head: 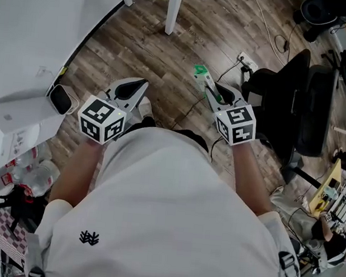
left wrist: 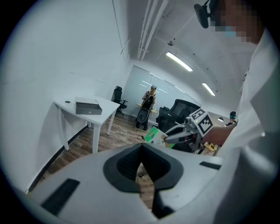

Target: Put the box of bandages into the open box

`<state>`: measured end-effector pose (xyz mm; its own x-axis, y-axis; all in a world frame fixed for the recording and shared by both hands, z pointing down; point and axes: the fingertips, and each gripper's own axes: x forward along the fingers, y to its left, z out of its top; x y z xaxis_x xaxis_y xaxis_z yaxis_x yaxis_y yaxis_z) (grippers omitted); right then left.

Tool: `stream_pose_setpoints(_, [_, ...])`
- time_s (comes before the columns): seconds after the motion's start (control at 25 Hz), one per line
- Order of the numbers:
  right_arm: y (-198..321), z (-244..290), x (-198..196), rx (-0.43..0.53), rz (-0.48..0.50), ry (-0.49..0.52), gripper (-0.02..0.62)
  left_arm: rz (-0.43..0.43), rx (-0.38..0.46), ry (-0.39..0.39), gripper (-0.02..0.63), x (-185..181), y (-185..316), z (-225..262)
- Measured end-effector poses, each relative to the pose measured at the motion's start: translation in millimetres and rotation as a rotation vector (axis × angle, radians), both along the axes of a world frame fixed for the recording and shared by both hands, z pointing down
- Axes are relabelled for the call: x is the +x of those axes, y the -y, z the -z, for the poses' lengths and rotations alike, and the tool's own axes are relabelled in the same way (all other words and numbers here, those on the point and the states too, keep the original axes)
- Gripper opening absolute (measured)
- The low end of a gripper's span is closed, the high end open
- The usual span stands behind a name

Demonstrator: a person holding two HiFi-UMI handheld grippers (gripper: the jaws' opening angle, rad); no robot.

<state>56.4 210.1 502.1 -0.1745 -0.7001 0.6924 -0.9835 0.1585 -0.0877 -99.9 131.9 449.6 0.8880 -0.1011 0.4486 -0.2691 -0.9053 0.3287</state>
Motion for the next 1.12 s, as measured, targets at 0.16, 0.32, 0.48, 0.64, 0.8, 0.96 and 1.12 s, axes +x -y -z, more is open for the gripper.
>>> stream_pose_setpoints(0.16, [43, 6, -7, 0.002, -0.011, -0.010, 0.091, -0.026, 0.011, 0.010, 0.006, -11, 37, -4])
stream_pose_setpoints(0.32, [71, 10, -8, -0.002, 0.004, -0.016, 0.091, -0.004, 0.001, -0.017, 0.006, -11, 59, -3])
stream_pose_setpoints(0.48, [101, 9, 6, -0.004, 0.020, -0.018, 0.091, 0.032, -0.005, -0.021, 0.006, -3, 79, -6])
stream_pose_setpoints(0.64, [140, 6, 23, 0.009, 0.055, -0.009, 0.091, 0.079, 0.010, -0.006, 0.006, 3, 108, -6])
stream_pose_setpoints(0.8, [185, 8, 45, 0.021, 0.100, -0.013, 0.091, 0.126, 0.014, 0.006, 0.006, 15, 139, -1])
stream_pose_setpoints(0.96, [238, 11, 71, 0.034, 0.145, -0.014, 0.091, 0.160, 0.021, 0.022, 0.006, 39, 174, 2])
stream_pose_setpoints(1.12, [285, 14, 96, 0.044, 0.196, -0.010, 0.091, 0.211, 0.028, 0.028, 0.006, 68, 209, 11])
